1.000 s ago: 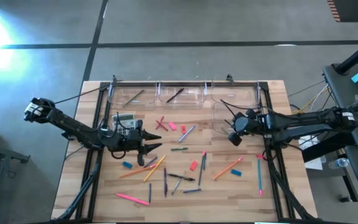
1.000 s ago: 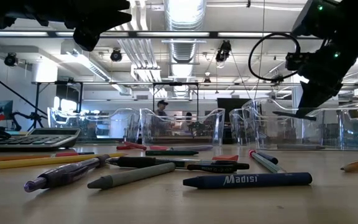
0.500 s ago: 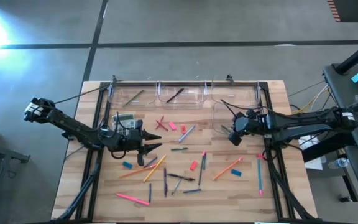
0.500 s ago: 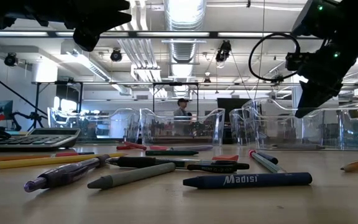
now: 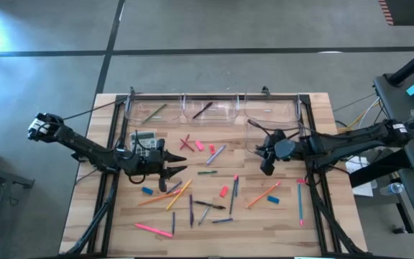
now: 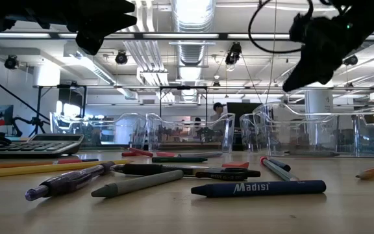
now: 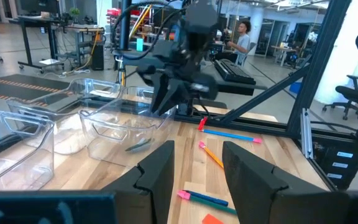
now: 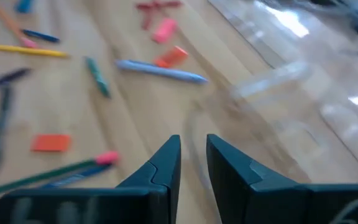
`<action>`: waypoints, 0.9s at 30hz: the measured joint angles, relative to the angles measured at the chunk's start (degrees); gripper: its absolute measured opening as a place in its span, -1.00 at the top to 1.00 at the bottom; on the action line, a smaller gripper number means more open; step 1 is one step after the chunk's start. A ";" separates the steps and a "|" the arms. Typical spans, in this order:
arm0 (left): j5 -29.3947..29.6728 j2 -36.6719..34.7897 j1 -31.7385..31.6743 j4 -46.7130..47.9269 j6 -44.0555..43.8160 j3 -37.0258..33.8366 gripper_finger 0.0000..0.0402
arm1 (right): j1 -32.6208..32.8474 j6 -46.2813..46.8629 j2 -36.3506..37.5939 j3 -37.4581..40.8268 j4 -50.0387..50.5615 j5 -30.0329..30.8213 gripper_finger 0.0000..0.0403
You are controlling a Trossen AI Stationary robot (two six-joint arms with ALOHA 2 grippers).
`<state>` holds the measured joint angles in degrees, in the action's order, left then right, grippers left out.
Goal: Sort crayons/erasers/pens/pencils in bins
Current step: Put the orange pencil into the top right transparent bin
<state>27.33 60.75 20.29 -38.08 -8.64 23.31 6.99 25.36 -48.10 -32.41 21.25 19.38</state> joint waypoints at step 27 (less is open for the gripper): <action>0.17 0.00 -0.02 0.03 0.02 0.00 0.39 | 17.31 -4.13 -17.18 -2.42 -27.66 4.23 0.65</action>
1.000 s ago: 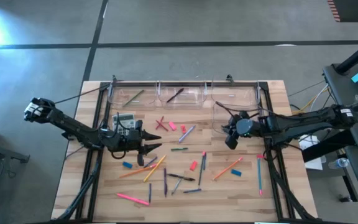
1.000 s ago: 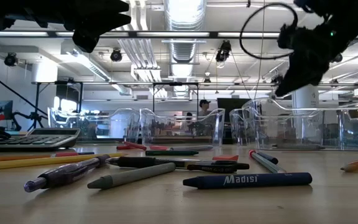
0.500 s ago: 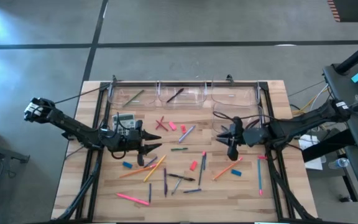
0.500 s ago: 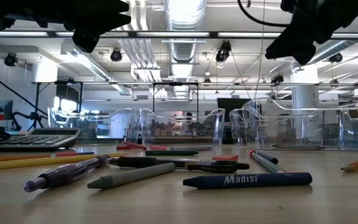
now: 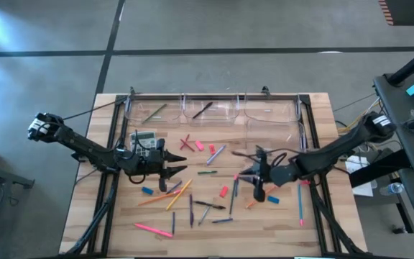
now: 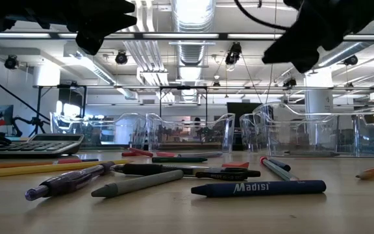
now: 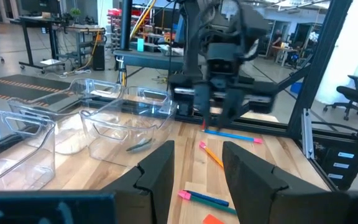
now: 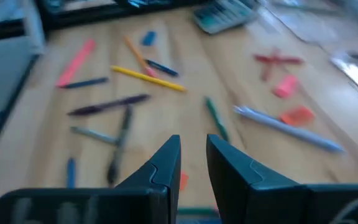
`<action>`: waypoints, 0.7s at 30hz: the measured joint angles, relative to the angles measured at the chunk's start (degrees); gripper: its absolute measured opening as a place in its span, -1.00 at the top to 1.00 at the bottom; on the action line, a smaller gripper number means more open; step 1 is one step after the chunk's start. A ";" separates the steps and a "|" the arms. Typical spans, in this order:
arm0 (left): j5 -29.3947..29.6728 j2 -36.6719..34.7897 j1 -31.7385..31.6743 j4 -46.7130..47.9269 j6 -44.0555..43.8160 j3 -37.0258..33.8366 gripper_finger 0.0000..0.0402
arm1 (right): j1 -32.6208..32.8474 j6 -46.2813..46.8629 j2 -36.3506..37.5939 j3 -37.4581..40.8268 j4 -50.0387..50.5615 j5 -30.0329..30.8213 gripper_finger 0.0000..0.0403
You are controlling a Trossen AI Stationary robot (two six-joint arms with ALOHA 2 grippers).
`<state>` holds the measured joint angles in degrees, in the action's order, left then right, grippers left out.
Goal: Sort crayons/erasers/pens/pencils in bins
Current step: Put the orange pencil into the top right transparent bin
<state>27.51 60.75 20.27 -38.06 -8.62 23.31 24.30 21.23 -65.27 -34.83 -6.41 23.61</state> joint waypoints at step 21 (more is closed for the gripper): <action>0.00 0.90 0.04 -0.37 -3.08 0.54 0.39 | 5.57 -7.77 -12.97 -11.46 -1.18 0.44 0.64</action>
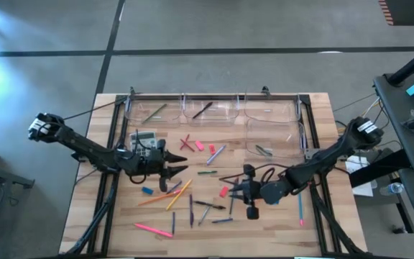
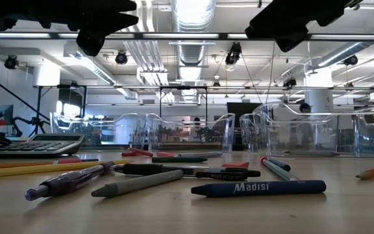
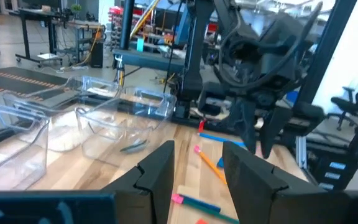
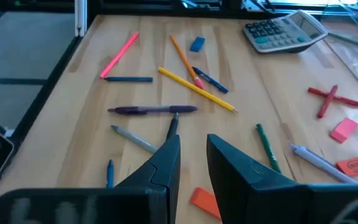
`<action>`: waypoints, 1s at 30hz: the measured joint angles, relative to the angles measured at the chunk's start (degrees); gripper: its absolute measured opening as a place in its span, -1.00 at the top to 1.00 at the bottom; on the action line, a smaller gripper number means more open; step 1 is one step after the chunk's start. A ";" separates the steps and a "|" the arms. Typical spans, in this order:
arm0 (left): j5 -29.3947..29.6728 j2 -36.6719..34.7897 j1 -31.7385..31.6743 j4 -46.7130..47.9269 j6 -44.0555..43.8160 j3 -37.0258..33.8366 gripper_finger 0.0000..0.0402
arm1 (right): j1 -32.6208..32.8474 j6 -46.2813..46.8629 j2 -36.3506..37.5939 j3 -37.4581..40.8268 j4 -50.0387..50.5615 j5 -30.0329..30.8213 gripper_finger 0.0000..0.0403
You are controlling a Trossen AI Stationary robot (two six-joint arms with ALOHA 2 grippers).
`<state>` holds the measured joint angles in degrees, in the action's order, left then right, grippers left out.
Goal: Sort crayons/erasers/pens/pencils in bins
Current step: Put the orange pencil into the top right transparent bin
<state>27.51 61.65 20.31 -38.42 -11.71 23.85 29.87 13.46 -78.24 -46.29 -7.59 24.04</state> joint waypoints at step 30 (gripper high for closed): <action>-10.36 10.12 0.97 75.36 -24.02 27.47 0.39 | 0.02 0.01 -0.21 0.16 1.39 0.04 0.64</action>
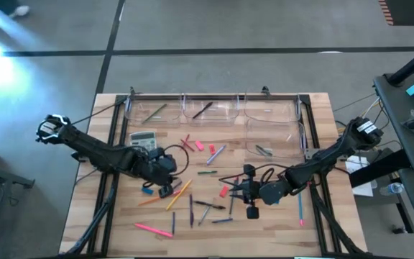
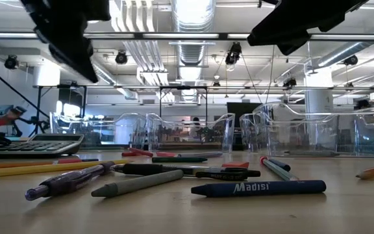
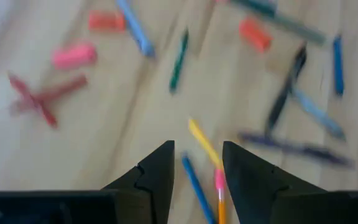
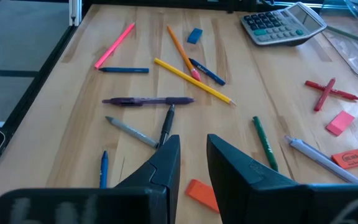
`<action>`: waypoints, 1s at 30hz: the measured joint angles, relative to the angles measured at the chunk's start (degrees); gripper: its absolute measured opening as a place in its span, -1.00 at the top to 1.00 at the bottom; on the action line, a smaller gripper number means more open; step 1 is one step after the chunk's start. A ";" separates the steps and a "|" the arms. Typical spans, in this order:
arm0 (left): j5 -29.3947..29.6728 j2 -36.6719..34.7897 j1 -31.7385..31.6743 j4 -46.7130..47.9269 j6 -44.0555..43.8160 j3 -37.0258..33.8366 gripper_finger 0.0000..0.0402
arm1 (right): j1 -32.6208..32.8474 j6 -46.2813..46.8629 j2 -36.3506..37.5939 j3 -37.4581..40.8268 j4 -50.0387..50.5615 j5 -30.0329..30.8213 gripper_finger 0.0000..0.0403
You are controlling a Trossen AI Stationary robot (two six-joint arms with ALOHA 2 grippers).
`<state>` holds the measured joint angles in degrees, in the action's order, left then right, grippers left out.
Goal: Sort crayons/erasers/pens/pencils in bins
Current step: Put the orange pencil into the top right transparent bin
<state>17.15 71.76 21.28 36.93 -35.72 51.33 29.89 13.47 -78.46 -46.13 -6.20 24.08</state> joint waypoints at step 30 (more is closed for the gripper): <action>-13.85 16.36 7.73 4.15 -6.03 -1.48 0.39 | 0.00 0.42 0.02 0.00 0.07 0.02 0.64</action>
<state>3.30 88.12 29.01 41.08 -41.76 49.84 29.89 13.89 -78.43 -46.13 -6.13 24.10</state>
